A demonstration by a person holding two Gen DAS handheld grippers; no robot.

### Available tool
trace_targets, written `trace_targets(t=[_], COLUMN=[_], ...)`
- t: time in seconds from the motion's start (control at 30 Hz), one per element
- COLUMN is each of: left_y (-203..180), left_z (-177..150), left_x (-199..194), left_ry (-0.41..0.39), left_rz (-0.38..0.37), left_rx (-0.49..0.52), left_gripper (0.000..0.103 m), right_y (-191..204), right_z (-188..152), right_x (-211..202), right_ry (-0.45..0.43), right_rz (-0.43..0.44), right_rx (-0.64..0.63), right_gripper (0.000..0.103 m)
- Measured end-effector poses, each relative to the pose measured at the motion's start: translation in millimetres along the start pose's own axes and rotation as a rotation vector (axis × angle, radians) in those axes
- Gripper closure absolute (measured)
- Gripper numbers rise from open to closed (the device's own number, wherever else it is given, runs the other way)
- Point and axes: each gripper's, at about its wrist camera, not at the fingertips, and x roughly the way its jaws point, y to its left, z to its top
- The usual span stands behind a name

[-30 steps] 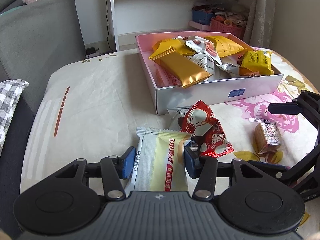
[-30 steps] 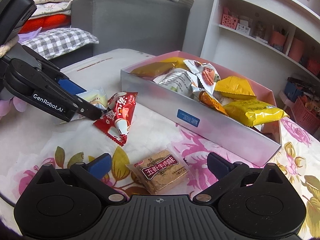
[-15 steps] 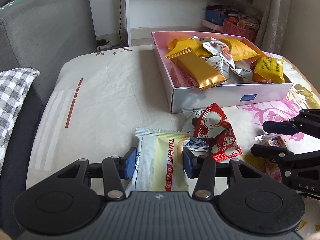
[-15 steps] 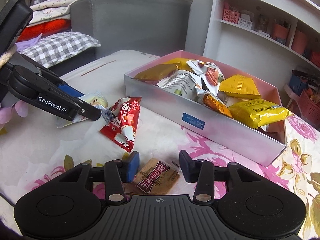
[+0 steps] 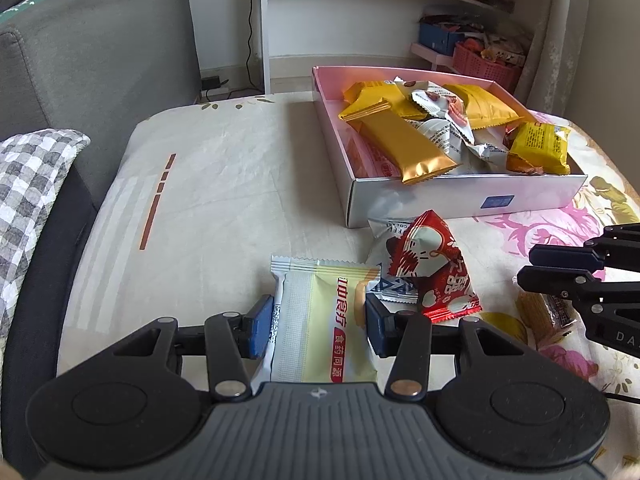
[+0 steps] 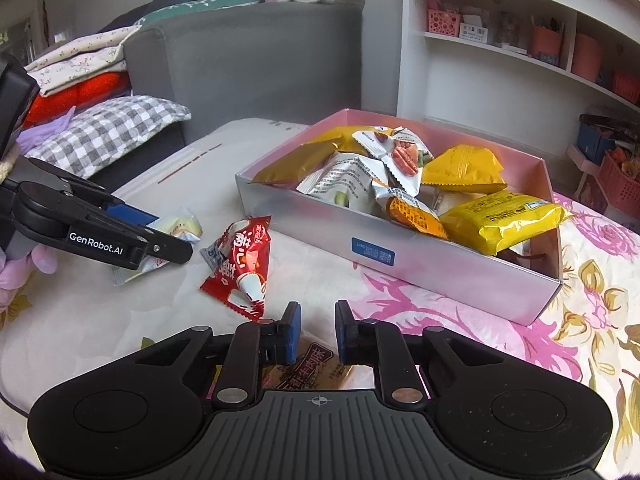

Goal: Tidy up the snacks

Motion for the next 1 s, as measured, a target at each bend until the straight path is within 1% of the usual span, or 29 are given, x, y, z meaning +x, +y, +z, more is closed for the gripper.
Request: trace_targets(t=[0.03,0.07,0.1,0.13,0.17,0.2,0.23,0.27,0.3,0.5,0.6,0.73,0.8,0.83,0.87,0.9,0.97,1.0], left_y=[0,-1,-1,-1,-2,-3,-4,-5,-6,-13,-17,-21,-23,-24,-24,-24,-26,-26], left_z=[0,0,-1,-1,-1,-2,-2,-3,-3,-5,-6,-8,-8,-8,-8,-8,-8,-8], left_x=[0,-1,-1,-2,-2,-2,-2,-2,-3,-6,-8,-13,-14,-15,-16,-16,-18,-18], left_ry=[0.001,0.001,0.002,0.003,0.005,0.007,0.009,0.011,0.013,0.026,0.036,0.039,0.039,0.039,0.039,0.038,0.037,0.037], left_rz=[0.000,-0.001,-0.001,-0.001,-0.002,-0.003,-0.004,-0.004,-0.005,-0.009,-0.007,-0.011,-0.012,-0.012,-0.013,-0.014,-0.014,-0.013], left_rx=[0.000,-0.001,-0.001,0.001,0.003,0.005,0.008,0.011,0.014,0.029,0.030,0.025,0.023,0.022,0.021,0.021,0.021,0.022], left_gripper=[0.059,0.059,0.059,0.059,0.059,0.059,0.059,0.059,0.059,0.059,0.059,0.059,0.059,0.059,0.059,0.059,0.059,0.059], right_y=[-1,-3,-5,-6,-7,-7,-7,-7,-5,4,11,18,20,21,21,21,21,21], right_z=[1,2,3,3,3,2,1,1,0,-7,-11,-13,-13,-13,-13,-12,-12,-11], right_x=[-1,-3,-5,-7,-9,-12,-14,-15,-16,-10,-7,-3,-2,-2,-2,-3,-3,-3], right_ry=[0.000,0.001,0.006,0.010,0.012,0.014,0.013,0.014,0.021,0.117,0.141,0.158,0.157,0.157,0.156,0.155,0.157,0.158], right_rz=[0.002,0.005,0.005,0.007,0.005,0.003,0.000,0.000,0.001,0.020,0.024,0.001,-0.012,-0.019,-0.021,-0.020,-0.023,-0.023], right_rx=[0.007,0.018,0.027,0.036,0.044,0.047,0.044,0.038,0.033,0.023,0.012,-0.006,-0.013,-0.019,-0.022,-0.020,-0.024,-0.029], right_gripper=[0.086,0.079,0.077,0.071,0.059,0.052,0.042,0.037,0.036,0.034,0.034,0.036,0.039,0.048,0.054,0.055,0.063,0.063])
